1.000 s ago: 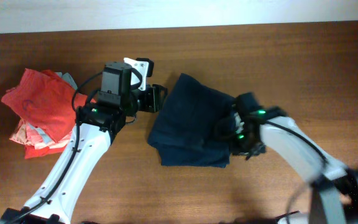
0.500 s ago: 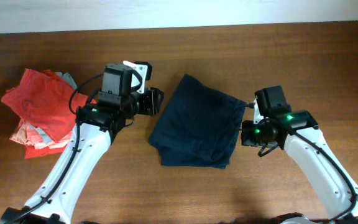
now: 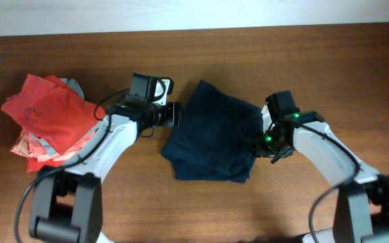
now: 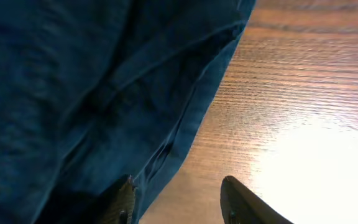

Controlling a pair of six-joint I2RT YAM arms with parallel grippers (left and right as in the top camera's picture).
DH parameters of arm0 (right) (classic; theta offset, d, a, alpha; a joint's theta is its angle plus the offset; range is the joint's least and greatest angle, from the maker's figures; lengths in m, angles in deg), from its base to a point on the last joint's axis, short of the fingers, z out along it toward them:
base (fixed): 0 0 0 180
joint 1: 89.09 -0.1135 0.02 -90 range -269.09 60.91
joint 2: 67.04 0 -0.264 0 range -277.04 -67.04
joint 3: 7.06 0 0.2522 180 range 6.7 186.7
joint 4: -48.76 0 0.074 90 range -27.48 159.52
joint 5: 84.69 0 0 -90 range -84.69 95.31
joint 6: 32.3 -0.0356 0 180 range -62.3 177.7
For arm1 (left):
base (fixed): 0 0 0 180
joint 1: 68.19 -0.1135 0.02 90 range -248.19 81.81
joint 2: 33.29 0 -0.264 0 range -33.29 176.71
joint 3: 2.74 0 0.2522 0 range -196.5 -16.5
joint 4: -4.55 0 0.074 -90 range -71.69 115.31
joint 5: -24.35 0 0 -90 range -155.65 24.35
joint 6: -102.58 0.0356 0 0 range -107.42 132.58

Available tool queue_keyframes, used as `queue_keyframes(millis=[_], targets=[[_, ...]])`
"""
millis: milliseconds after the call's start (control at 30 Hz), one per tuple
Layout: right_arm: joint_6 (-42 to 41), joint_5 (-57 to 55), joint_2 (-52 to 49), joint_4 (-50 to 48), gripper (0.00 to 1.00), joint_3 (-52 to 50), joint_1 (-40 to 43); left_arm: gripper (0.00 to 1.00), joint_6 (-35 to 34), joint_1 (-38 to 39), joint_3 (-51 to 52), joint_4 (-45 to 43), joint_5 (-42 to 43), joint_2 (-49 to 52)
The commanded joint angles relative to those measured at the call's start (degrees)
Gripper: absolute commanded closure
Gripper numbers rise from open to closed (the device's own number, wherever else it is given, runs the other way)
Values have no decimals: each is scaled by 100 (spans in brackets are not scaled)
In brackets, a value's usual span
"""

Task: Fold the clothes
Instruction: 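Grasp the folded shorts' left edge with the left gripper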

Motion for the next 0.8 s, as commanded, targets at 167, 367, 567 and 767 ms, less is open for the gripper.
queue_keyframes(millis=[167, 367, 567, 767], targets=[[81, 52, -391, -131, 50, 59, -37, 25, 81, -2, -76, -931, 577, 498], [79, 57, -391, -125, 50, 59, -37, 23, 81, 4, -76, -1589, 656, 575], [79, 57, -391, -116, 50, 59, -37, 23, 76, 98, -79, -2398, 914, 994], [79, 57, -391, -92, 50, 59, -37, 23, 76, 267, -142, -3075, 999, 1567]])
